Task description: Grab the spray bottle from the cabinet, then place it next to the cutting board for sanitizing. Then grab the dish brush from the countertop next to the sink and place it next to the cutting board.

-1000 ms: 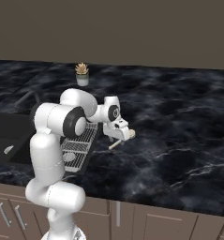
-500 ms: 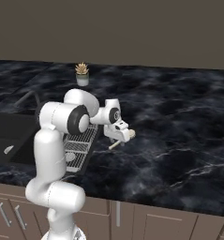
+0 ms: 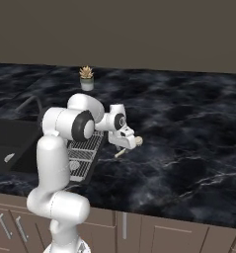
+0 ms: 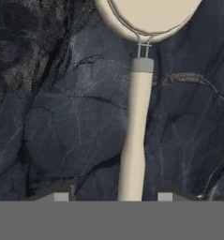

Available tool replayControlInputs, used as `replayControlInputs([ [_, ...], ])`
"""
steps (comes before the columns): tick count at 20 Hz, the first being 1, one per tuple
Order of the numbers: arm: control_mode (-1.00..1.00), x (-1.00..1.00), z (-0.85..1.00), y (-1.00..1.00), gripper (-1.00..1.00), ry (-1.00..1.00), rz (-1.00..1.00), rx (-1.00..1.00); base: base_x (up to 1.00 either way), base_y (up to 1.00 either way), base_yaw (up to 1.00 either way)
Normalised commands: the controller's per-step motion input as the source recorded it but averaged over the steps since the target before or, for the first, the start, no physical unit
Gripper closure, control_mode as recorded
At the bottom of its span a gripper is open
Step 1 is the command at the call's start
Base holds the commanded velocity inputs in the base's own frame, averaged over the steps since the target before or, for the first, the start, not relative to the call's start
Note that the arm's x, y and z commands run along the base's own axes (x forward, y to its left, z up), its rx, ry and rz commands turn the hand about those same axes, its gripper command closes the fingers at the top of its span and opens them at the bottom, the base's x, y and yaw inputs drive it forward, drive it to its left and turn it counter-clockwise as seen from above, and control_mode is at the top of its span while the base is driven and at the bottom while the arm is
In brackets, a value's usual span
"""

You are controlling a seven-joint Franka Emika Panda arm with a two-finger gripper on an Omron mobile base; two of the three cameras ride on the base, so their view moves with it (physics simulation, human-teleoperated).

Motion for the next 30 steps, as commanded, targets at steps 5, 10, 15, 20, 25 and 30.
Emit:
replayControlInputs([
  [5, -1.0, 0.0, -0.25, 0.0, 1.0, -0.01, 0.0, 0.0, 0.0, 0.0, 0.0],
  [10, -1.0, -0.03, -0.48, 0.0, 1.0, -0.28, 0.0, 0.0, 0.0, 0.0, 0.0],
  [15, -1.0, -0.28, -0.58, -0.25, 1.0, -0.24, 0.03, 0.02, 0.0, 0.0, 0.0],
  [20, -1.0, -0.08, -1.0, -0.22, 1.0, -0.09, 0.17, 0.1, 0.0, 0.0, 0.0],
  [25, -1.0, -0.01, -0.57, 0.0, 1.0, -0.02, 0.08, 0.0, 0.0, 0.0, 0.0],
  [30, -1.0, -0.54, 0.6, 0.0, 1.0, -0.1, 0.0, 0.0, 0.0, 0.0, 0.0],
])
